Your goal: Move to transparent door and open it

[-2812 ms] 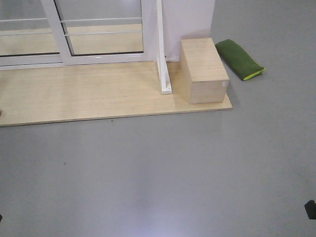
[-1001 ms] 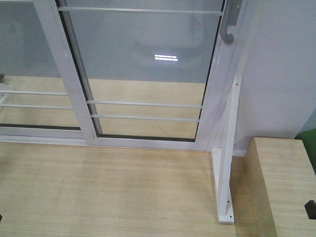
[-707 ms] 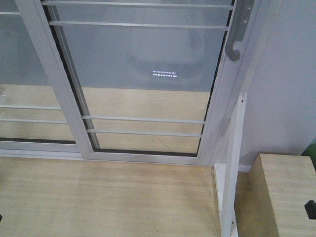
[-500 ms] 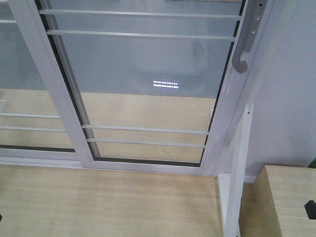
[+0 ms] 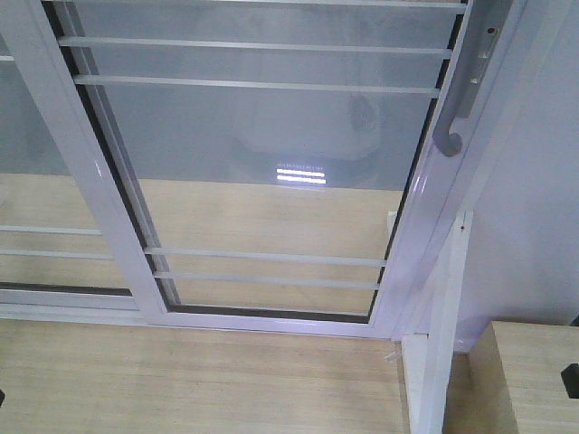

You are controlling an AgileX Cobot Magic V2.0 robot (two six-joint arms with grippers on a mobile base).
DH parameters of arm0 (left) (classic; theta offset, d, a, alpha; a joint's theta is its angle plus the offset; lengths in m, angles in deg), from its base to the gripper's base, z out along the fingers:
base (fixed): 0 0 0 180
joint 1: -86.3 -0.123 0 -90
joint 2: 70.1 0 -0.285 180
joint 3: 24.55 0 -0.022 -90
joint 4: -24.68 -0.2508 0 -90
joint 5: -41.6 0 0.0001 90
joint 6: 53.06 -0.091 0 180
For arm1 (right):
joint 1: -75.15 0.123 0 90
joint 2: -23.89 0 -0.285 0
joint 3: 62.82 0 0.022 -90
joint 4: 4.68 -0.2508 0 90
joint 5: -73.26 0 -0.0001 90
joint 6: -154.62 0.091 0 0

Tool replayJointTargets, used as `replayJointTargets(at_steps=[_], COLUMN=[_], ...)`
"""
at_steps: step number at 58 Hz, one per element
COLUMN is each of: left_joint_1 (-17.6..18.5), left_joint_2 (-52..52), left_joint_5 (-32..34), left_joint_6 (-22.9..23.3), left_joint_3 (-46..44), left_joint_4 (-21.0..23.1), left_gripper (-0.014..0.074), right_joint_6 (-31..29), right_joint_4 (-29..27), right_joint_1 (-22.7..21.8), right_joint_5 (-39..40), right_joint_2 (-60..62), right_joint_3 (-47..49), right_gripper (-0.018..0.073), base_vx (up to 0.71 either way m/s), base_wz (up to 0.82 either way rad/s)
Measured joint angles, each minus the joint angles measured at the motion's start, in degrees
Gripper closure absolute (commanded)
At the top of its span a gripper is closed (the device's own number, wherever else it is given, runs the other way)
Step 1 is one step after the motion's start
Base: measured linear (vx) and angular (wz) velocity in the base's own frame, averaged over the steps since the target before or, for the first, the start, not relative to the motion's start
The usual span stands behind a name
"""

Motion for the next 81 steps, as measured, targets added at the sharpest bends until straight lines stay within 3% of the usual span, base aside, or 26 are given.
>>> replayJointTargets(at_steps=[81], left_joint_1=[0.2], left_joint_2=[-0.8], left_joint_5=[-2.1], left_joint_6=[0.0], left_joint_3=[0.1], left_joint_4=[-0.1], left_gripper=[0.0602], right_joint_6=[0.0], right_joint_4=[0.0], right_joint_1=[0.4], right_joint_5=[-1.0], right_joint_2=[-1.3], right_joint_3=[-0.1], right_gripper=[0.0564], base_vx=[0.00], base_wz=[0.00])
